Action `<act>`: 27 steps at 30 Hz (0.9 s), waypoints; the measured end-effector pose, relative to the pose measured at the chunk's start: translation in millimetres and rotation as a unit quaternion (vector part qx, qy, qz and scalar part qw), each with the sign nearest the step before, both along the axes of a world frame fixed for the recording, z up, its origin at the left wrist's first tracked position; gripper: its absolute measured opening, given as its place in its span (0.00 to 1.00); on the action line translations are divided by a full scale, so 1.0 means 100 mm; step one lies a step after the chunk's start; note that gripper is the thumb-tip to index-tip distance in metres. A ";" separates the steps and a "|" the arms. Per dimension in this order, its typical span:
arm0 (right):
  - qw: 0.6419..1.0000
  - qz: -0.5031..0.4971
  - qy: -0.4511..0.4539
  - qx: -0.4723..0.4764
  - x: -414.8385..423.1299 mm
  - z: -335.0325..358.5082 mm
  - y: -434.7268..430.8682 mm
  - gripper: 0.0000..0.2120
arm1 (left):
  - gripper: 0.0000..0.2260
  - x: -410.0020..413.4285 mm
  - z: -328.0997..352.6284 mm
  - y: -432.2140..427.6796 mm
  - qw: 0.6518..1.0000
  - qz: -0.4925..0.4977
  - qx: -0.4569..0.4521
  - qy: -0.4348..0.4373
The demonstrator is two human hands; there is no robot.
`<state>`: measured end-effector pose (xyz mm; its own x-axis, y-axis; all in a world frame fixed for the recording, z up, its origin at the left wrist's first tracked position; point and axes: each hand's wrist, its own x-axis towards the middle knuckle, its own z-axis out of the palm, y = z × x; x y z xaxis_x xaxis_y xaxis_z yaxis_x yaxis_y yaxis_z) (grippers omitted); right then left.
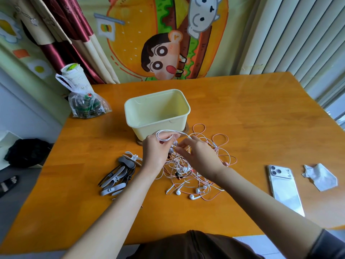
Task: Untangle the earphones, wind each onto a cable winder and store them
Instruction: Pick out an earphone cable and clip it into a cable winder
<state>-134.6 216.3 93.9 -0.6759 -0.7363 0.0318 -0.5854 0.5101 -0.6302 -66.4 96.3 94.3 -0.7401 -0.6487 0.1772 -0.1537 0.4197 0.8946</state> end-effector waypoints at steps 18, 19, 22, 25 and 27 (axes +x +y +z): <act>0.992 -0.023 -0.028 0.119 -0.08 -0.06 -0.01 0.12 | 0.09 0.03 -0.04 -0.01 0.999 -0.031 0.038 0.009; 0.993 -0.009 -0.032 0.117 -0.07 -0.06 0.01 0.12 | 0.08 0.03 -0.05 -0.02 0.999 -0.029 0.037 0.007; 1.000 -0.011 -0.014 0.023 0.00 -0.03 0.01 0.11 | 0.08 0.03 -0.06 -0.02 0.999 -0.023 0.041 0.008; 0.999 0.016 -0.037 -0.029 0.07 0.02 -0.02 0.12 | 0.04 0.02 -0.05 -0.01 0.997 -0.016 0.069 0.015; 0.998 0.036 -0.037 -0.032 0.09 0.02 -0.02 0.12 | 0.03 0.02 -0.03 0.00 0.997 -0.014 0.078 0.013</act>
